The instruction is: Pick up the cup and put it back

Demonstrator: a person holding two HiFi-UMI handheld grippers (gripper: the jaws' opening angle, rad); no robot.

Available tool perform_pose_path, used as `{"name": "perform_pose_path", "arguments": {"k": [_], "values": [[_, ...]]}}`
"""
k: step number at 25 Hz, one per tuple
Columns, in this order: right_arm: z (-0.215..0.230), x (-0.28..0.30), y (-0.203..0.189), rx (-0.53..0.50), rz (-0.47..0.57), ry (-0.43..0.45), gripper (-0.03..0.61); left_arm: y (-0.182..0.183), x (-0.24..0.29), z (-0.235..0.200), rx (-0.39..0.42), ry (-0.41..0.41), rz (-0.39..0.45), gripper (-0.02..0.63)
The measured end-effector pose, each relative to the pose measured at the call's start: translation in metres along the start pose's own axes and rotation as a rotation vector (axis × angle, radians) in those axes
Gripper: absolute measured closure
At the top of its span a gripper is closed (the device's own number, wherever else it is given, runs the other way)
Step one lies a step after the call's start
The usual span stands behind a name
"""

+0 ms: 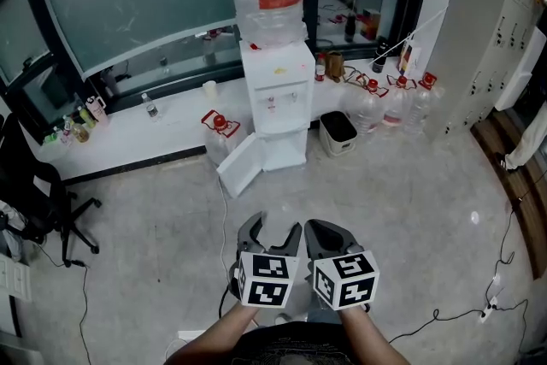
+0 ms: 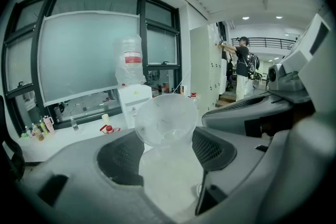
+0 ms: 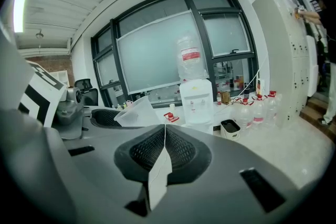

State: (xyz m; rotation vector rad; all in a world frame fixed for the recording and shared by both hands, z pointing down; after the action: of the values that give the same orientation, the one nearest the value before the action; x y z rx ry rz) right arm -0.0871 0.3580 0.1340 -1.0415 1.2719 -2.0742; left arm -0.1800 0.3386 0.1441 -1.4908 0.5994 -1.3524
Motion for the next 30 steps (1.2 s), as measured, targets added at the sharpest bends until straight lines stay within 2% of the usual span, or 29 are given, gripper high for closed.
{"name": "perform_pose_path", "arguments": {"k": [18,30], "values": [[0.151,0.043,0.062,0.021,-0.027,0.063,0.557,0.078,0.135,0.04,0.014,0.065,-0.039,0.324],[0.233,0.066,0.091,0.034,-0.033,0.156,0.557,0.114,0.207,0.071,0.02,0.149,-0.079,0.324]]}}
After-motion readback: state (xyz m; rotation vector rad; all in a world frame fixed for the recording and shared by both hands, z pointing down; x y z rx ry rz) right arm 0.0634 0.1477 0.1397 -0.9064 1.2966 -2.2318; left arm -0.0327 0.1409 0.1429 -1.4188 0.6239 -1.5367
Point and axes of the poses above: the fingertips, and each gripper's own axes: x forward along the fingers, z to its right, y out of its top, the point moved 5 cm from there along -x, backward along the fingers, and after that the axes turned 12 degrees about y, right-handed, at the moved point
